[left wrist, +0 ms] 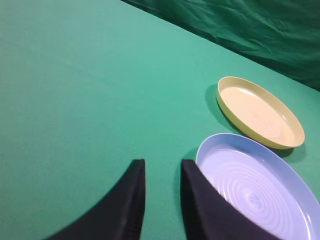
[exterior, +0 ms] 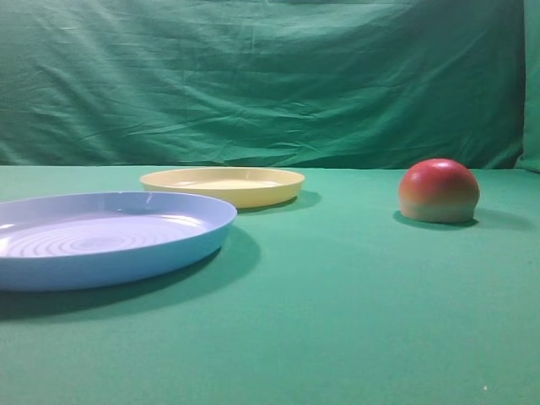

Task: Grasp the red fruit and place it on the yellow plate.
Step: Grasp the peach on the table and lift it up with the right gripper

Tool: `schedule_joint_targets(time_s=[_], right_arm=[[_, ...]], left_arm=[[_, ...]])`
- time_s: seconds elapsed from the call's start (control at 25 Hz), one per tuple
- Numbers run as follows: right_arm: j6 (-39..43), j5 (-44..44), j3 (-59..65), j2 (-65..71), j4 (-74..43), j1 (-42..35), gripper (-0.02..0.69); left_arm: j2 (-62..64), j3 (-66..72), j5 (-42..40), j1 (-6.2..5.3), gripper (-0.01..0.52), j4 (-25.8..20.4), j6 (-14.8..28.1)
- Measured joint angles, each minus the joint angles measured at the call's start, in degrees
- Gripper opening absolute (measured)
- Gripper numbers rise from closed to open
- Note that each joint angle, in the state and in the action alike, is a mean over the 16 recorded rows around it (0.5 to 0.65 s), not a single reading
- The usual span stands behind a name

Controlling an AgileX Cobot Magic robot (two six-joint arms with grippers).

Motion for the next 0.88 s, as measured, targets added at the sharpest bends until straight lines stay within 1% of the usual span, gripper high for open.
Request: schedule_joint_targets(time_s=[0.36,0.6,0.88], right_arm=[[-2.2,5.3,-6.0,17.5,0.5,1.7,0.0],[-3.2,8.2,-13.2,27.6,-0.7,6.2,0.0],[-2.3,12.7,-25.6,41.5,-4.6,12.6,0.0]], left_arm=[[0.0,0.0,0.0,0.0,0.157,0.0,0.0],[0.0,0.0,0.0,0.0,0.157,0.0,0.0],[0.0,0.0,0.0,0.0,0.157,0.0,0.0]])
